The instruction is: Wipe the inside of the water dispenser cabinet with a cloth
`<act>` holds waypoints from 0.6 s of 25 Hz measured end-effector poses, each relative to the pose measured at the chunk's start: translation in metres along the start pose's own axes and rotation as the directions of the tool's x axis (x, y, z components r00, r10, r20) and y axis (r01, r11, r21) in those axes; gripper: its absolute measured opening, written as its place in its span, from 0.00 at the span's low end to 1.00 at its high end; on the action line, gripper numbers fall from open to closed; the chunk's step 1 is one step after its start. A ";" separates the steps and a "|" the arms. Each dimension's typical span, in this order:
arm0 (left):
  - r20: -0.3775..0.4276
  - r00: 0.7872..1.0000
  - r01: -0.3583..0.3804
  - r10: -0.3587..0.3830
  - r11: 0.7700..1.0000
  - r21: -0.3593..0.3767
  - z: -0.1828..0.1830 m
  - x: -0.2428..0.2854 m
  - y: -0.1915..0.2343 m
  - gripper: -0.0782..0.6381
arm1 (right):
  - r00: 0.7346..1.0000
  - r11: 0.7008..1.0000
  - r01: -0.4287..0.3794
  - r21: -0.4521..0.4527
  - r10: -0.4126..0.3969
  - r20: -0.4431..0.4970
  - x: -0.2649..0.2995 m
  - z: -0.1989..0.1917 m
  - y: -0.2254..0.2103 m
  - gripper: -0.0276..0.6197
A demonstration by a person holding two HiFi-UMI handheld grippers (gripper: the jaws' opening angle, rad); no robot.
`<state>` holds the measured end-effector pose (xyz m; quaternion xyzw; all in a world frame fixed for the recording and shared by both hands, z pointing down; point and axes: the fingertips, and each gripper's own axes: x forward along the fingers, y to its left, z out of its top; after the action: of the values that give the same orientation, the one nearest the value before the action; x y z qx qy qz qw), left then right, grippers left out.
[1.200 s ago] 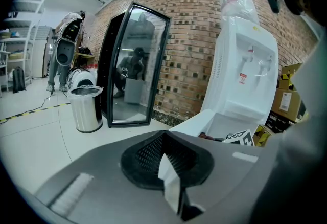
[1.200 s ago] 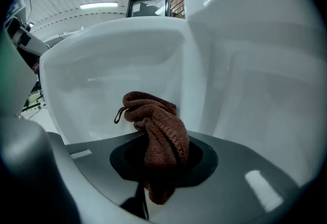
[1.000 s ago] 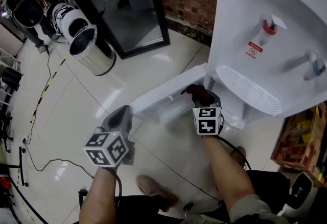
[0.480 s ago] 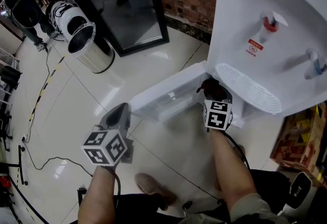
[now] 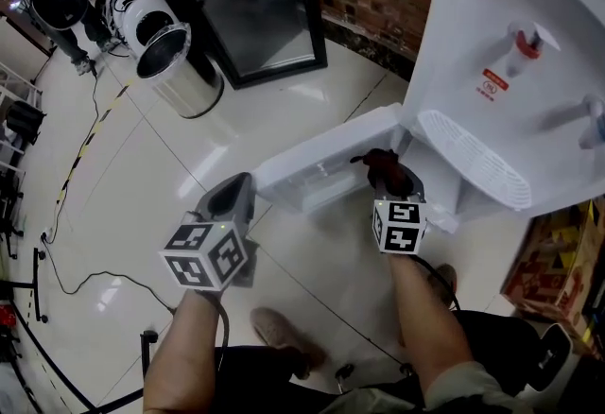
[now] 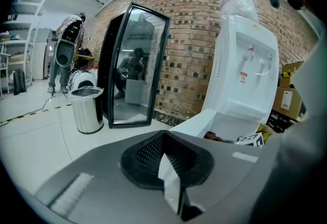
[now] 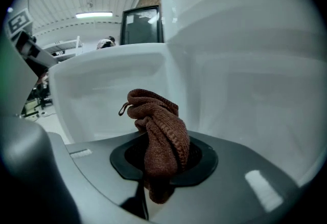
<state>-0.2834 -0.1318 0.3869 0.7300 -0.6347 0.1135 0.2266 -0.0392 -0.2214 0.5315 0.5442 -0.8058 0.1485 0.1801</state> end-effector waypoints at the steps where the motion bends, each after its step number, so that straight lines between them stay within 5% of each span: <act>1: 0.000 1.000 0.001 -0.001 1.000 0.000 0.000 0.000 0.000 0.11 | 0.999 0.999 -0.048 -0.021 0.048 0.002 -0.004 -0.005 0.020 0.21; 4: 0.000 1.000 0.005 -0.005 1.000 -0.001 0.000 -0.001 0.000 0.11 | 0.978 0.973 -0.207 -0.100 0.208 0.005 -0.018 -0.015 0.084 0.21; 8: 0.000 1.000 0.005 -0.005 1.000 -0.005 0.000 -0.001 0.000 0.11 | 0.919 0.895 -0.389 -0.218 0.395 -0.020 -0.035 -0.027 0.153 0.21; 15: 0.003 1.000 0.009 -0.009 1.000 -0.009 0.000 -0.002 0.000 0.11 | 0.837 0.796 -0.540 -0.273 0.543 -0.072 -0.035 -0.043 0.208 0.21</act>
<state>-0.2834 -0.1303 0.3858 0.7319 -0.6323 0.1088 0.2295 -0.2150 -0.0987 0.5447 0.2606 -0.9412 0.0749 0.2016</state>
